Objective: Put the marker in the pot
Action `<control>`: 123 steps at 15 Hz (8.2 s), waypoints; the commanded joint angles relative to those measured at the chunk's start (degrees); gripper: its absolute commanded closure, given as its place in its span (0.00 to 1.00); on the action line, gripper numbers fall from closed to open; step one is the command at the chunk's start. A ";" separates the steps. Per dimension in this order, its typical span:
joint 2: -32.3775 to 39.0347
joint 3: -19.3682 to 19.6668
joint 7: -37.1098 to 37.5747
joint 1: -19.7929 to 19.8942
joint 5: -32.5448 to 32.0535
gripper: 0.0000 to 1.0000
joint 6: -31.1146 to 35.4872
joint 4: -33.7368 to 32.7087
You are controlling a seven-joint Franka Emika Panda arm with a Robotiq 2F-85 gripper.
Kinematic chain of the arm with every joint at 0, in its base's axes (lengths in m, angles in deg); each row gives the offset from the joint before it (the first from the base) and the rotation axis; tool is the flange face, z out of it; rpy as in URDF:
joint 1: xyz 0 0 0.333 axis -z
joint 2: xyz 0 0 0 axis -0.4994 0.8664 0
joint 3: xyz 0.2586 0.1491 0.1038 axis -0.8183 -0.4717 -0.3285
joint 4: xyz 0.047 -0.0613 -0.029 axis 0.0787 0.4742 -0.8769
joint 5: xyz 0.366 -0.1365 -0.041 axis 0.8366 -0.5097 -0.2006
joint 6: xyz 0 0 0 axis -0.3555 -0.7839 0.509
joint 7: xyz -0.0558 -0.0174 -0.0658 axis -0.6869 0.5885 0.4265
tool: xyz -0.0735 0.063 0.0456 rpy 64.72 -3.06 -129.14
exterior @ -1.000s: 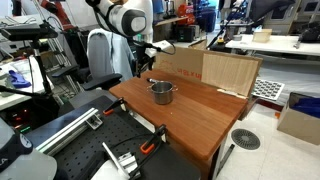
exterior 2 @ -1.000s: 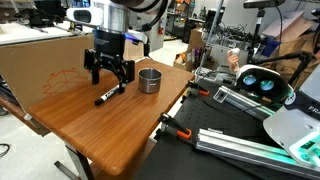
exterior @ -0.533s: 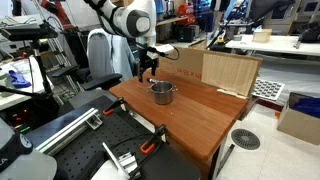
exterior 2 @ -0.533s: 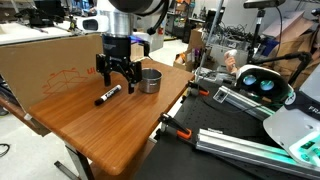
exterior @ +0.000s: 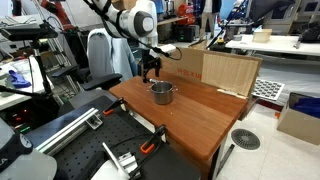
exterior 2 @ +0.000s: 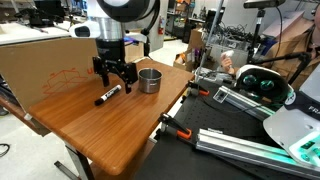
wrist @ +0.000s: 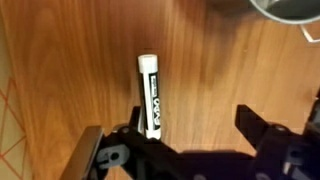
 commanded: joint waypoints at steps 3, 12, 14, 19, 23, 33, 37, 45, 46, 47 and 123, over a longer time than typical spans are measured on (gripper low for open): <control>4.50 1.01 3.20 -1.37 -3.06 0.00 -4.83 -5.40; 6.63 0.96 4.27 -1.53 -5.13 0.73 -5.77 -7.91; 6.53 0.87 3.86 -1.71 -5.55 0.88 -6.08 -8.08; 6.32 0.93 4.55 -3.25 -6.96 0.95 -7.56 -8.52; 5.37 0.71 5.50 -4.65 -7.87 0.95 -8.59 -9.19; -4.50 -2.06 8.28 -3.88 -2.88 0.95 -9.39 -7.36; -10.23 -2.43 8.18 -1.44 3.62 0.95 -10.45 -3.53; -21.71 -2.11 -10.16 3.07 19.95 0.95 -2.85 9.64; -22.91 -1.92 -13.67 3.25 22.39 0.95 -1.49 11.31; -24.05 -1.76 -17.94 3.44 25.37 0.95 -0.32 12.79; -18.11 5.59 -28.93 4.64 25.59 0.00 -2.67 8.28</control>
